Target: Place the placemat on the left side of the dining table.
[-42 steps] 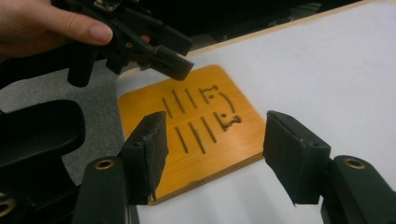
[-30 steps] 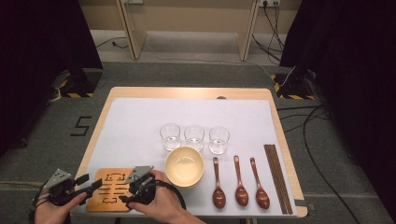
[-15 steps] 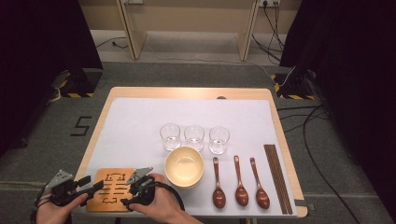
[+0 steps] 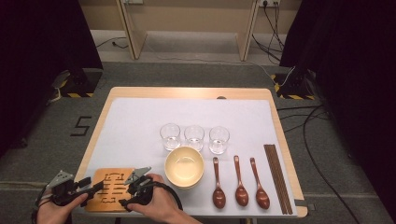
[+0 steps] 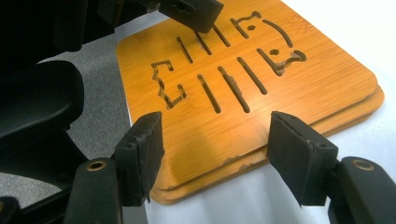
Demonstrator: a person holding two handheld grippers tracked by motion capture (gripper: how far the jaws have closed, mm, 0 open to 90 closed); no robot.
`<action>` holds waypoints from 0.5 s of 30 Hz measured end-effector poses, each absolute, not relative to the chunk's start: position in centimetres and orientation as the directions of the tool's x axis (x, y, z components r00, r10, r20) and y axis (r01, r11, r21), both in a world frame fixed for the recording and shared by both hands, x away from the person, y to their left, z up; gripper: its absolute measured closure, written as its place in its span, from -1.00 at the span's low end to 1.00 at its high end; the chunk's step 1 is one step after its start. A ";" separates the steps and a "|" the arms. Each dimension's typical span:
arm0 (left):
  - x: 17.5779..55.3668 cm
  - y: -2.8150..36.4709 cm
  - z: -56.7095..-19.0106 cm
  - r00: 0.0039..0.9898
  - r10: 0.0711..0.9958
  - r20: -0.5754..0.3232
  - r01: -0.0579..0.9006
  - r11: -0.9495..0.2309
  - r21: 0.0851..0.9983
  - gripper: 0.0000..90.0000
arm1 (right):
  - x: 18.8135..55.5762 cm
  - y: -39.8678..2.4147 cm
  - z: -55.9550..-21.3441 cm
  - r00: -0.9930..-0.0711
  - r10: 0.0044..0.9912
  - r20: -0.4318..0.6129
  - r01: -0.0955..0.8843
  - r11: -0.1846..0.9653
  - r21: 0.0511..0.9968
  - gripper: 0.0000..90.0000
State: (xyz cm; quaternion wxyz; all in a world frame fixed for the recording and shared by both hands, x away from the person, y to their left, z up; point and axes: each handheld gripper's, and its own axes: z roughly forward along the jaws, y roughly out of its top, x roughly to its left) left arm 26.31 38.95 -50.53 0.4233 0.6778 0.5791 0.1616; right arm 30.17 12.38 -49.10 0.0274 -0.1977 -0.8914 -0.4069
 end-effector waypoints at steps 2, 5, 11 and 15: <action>26.3 39.1 -50.5 0.274 0.922 -0.273 0.649 0.033 0.760 -0.24 | 30.2 12.6 -49.1 -0.923 0.325 0.207 0.369 0.590 0.718 -0.19; 26.2 39.3 -50.6 0.266 0.923 -0.278 0.654 0.039 0.755 -0.24 | 30.2 12.9 -49.2 -0.925 0.318 0.207 0.364 0.592 0.719 -0.20; 26.2 39.6 -50.6 0.260 0.917 -0.302 0.661 0.059 0.748 -0.23 | 30.2 13.3 -49.3 -0.927 0.312 0.207 0.360 0.591 0.722 -0.20; 26.3 39.6 -50.5 0.249 0.917 -0.311 0.669 0.070 0.740 -0.22 | 30.2 13.5 -49.4 -0.928 0.310 0.206 0.358 0.588 0.726 -0.23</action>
